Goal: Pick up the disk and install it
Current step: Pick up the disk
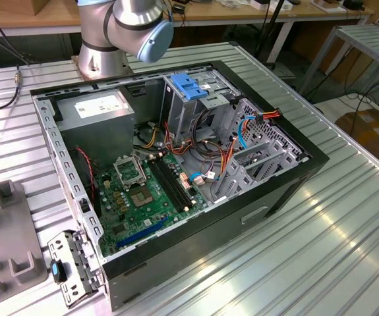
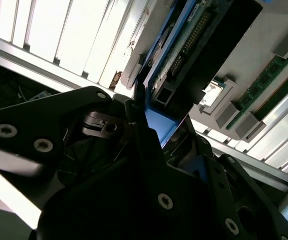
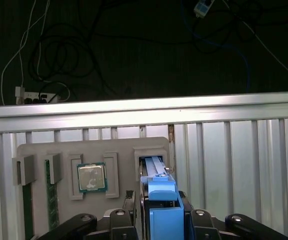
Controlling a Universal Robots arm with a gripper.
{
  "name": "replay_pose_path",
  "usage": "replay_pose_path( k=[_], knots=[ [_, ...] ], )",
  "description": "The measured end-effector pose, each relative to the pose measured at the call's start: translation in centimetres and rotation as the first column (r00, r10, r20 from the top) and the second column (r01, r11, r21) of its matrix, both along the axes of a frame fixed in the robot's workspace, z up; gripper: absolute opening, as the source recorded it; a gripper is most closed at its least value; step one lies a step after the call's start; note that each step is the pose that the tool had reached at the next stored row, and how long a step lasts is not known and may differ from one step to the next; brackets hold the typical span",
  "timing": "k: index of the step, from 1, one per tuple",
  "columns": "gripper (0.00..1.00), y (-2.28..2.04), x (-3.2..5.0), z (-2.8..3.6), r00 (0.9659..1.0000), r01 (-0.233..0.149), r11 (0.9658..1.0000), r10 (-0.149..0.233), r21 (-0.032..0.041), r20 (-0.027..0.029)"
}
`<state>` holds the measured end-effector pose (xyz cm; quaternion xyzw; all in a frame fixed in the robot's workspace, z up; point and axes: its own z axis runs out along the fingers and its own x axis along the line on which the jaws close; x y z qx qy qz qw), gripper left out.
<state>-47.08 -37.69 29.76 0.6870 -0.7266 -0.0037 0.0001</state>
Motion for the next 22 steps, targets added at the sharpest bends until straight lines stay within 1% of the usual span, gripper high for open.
replay_pose_path(
  k=[6, 7, 9, 10, 20, 21, 22],
  knots=[
    [0.44, 0.00, 0.00, -0.05, 1.0000, 0.000, 1.0000, 0.000, 0.0002, 0.0000],
    [0.43, 0.00, 0.00, -0.06, 1.0000, 0.000, 1.0000, 0.000, 0.0001, 0.0000],
    [0.43, 0.00, 0.00, -0.07, 1.0000, 0.000, 1.0000, 0.000, 0.0002, 0.0000],
    [0.37, 0.00, 0.00, -0.07, 1.0000, 0.000, 1.0000, 0.000, 0.0002, -0.0001],
    [0.37, 0.00, 0.00, -0.10, 1.0000, 0.000, 1.0000, 0.000, 0.0003, 0.0001],
    [0.37, -0.01, -0.02, -0.10, 1.0000, -0.004, 1.0000, 0.004, 0.0003, 0.0002],
    [0.37, -0.05, -0.04, -0.10, 0.9998, -0.018, 0.9998, 0.018, 0.0003, 0.0002]
  ],
)
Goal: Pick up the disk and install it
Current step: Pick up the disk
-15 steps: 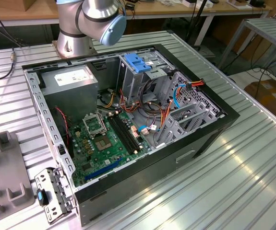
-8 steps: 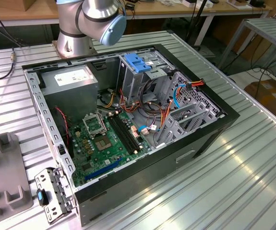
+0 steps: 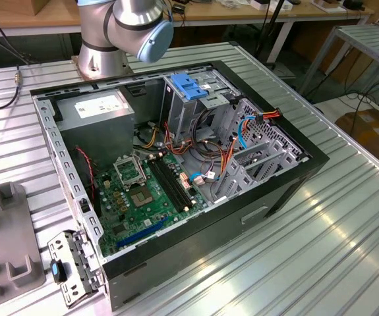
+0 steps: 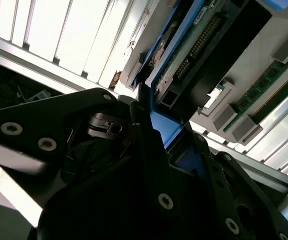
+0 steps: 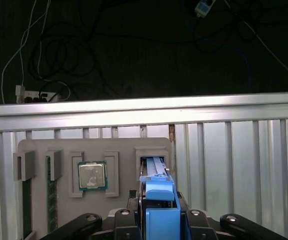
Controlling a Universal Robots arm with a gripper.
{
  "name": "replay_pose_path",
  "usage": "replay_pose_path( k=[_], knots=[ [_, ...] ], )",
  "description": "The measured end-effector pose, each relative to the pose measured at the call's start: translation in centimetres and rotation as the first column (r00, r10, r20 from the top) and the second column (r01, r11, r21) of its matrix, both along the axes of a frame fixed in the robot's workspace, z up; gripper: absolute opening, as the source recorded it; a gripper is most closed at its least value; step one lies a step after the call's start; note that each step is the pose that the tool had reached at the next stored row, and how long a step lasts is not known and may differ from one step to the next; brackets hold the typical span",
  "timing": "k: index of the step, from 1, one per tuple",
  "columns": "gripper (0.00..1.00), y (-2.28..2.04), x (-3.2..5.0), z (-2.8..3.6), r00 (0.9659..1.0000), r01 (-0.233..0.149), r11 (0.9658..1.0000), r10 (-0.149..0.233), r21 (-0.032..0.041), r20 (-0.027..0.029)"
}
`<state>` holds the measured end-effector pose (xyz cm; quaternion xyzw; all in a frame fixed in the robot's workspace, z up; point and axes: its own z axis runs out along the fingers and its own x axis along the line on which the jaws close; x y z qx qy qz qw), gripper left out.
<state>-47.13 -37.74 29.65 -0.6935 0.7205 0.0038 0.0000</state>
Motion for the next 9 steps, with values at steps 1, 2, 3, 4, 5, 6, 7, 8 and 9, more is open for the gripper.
replay_pose_path(
  k=[1, 2, 3, 4, 5, 6, 7, 8, 9],
  knots=[
    [0.37, -0.02, -0.01, 0.00, 0.9999, -0.011, 0.9999, 0.011, -0.0001, -0.0001],
    [0.37, -0.03, -0.02, 0.00, 0.9998, -0.019, 0.9998, 0.019, -0.0001, -0.0001],
    [0.37, -0.03, -0.02, 0.00, 0.9997, -0.023, 0.9997, 0.023, -0.0001, 0.0000],
    [0.37, -0.03, -0.02, 0.01, 0.9997, -0.023, 0.9997, 0.023, -0.0001, 0.0000],
    [0.37, -0.03, -0.02, 0.01, 0.9997, -0.023, 0.9997, 0.023, -0.0001, -0.0001],
    [0.37, -0.03, -0.02, 0.01, 0.9997, -0.023, 0.9997, 0.023, -0.0001, -0.0001],
    [0.37, -0.03, -0.02, 0.01, 0.9997, -0.023, 0.9997, 0.023, -0.0001, -0.0001],
    [0.37, -0.03, -0.02, 0.01, 0.9997, -0.024, 0.9997, 0.024, -0.0001, -0.0001],
    [0.37, -0.03, -0.02, 0.01, 0.9997, -0.024, 0.9997, 0.024, -0.0001, -0.0002]
  ],
)
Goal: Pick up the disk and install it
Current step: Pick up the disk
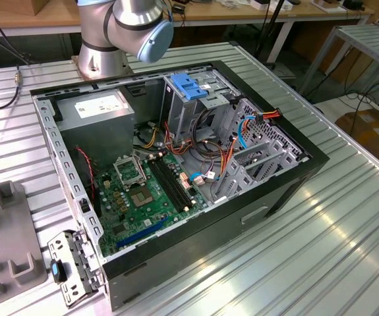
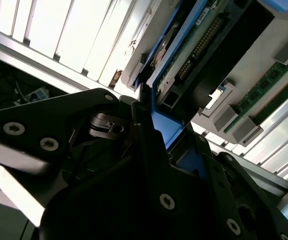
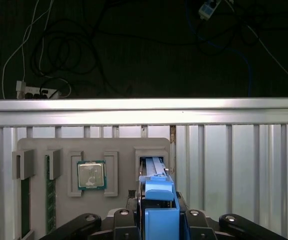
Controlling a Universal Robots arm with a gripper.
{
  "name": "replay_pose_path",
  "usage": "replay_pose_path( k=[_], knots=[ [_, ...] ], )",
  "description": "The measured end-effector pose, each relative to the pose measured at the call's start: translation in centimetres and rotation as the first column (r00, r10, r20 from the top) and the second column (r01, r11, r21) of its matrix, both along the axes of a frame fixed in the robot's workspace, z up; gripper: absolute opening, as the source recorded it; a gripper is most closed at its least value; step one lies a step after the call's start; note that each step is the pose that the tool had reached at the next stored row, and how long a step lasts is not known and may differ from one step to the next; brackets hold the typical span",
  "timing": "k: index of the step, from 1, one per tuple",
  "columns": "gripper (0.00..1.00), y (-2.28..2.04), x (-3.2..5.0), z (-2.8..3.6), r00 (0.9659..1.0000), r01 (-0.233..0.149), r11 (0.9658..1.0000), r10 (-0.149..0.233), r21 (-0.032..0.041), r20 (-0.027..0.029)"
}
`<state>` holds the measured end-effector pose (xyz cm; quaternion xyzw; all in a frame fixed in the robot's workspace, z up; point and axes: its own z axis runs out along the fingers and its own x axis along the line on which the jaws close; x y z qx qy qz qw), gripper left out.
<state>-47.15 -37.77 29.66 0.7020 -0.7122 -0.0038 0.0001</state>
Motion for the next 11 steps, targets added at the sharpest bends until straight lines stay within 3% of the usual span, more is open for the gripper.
replay_pose_path(
  k=[11],
  knots=[
    [0.37, 0.00, 0.00, -0.01, 1.0000, 0.007, 1.0000, -0.007, 0.0000, 0.0001]
  ],
)
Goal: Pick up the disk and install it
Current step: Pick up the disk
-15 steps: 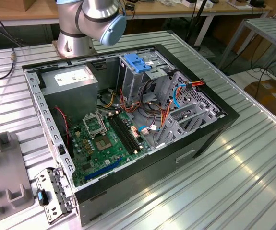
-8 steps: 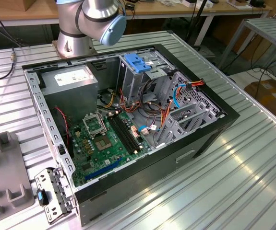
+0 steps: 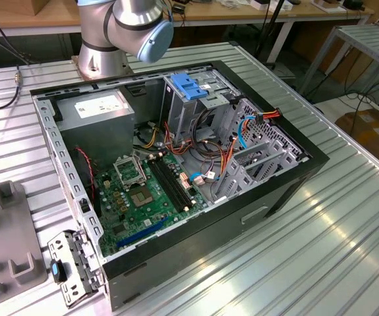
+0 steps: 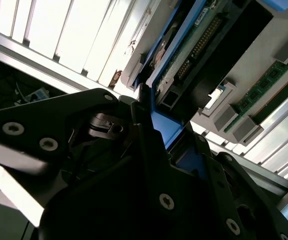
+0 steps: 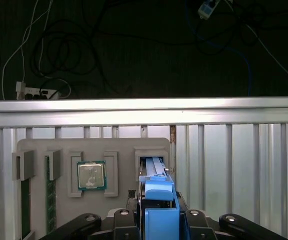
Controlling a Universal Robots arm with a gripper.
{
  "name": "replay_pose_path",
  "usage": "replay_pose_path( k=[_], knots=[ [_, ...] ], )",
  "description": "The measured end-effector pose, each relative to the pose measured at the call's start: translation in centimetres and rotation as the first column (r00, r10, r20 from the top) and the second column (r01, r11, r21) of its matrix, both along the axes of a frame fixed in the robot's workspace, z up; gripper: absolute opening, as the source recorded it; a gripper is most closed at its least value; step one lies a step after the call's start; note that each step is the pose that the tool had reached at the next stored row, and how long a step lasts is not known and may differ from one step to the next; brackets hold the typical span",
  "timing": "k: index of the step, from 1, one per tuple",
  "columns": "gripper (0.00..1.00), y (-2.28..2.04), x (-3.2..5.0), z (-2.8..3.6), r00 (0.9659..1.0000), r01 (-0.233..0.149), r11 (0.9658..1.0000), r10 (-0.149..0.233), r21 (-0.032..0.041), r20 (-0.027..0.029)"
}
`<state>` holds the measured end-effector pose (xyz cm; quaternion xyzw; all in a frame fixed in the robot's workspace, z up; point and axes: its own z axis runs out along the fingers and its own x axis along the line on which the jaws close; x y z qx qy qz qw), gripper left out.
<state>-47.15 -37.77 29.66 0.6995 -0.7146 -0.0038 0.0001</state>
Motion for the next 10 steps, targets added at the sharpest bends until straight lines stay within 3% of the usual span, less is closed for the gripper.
replay_pose_path(
  k=[10],
  knots=[
    [0.37, 0.00, -0.01, 0.04, 1.0000, 0.000, 1.0000, 0.000, 0.0001, 0.0001]
  ],
)
